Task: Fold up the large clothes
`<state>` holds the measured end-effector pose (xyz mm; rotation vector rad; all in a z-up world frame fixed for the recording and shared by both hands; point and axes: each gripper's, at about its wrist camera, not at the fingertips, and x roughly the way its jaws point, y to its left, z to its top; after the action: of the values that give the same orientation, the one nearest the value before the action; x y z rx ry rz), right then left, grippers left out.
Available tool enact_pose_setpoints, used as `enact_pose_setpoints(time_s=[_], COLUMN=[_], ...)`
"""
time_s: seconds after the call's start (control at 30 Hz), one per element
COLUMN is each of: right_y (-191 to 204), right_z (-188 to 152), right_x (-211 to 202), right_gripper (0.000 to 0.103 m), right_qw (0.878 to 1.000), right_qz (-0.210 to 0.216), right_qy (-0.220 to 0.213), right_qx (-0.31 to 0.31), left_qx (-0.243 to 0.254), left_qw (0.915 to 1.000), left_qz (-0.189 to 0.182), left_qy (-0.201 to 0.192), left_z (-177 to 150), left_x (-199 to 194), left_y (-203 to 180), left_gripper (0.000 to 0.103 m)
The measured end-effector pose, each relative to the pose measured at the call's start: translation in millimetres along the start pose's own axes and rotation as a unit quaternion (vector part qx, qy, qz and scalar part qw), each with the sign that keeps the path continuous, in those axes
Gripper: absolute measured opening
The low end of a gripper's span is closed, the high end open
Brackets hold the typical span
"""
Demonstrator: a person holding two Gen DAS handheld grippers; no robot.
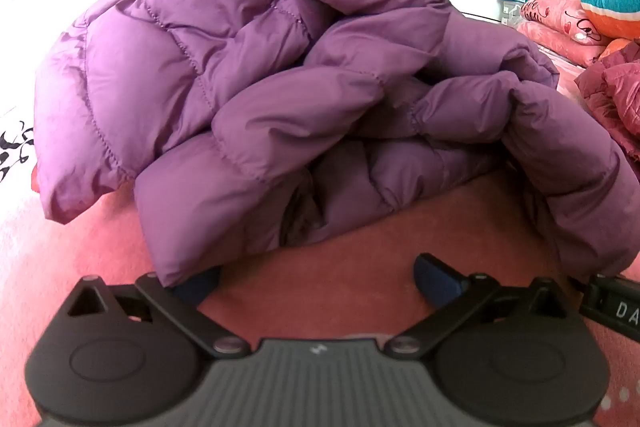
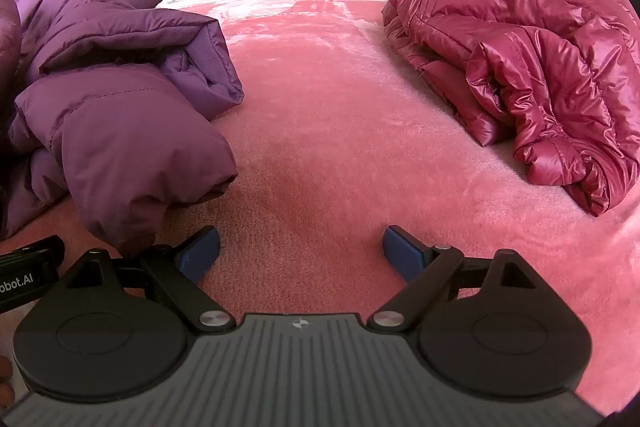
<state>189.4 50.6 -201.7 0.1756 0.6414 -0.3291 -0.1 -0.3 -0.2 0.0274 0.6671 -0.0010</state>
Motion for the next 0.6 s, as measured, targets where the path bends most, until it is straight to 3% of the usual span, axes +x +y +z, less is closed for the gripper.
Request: enact_pose_setpoints(time_s=[0.6], right_y=[-0.2], right_z=[0.1], right_x=[-0.3], right_gripper=[0.103], right_qw=[1.0], right_qz=[0.0], right_qy=[0.0], right_qx=[0.0], left_qx=[0.004], left_qw=[1.0], left_qz=[0.003], left_qy=[-0.001], left_z=[-2.3], left_x=[-3.9], left_y=[-8.5], left_gripper=[0.103])
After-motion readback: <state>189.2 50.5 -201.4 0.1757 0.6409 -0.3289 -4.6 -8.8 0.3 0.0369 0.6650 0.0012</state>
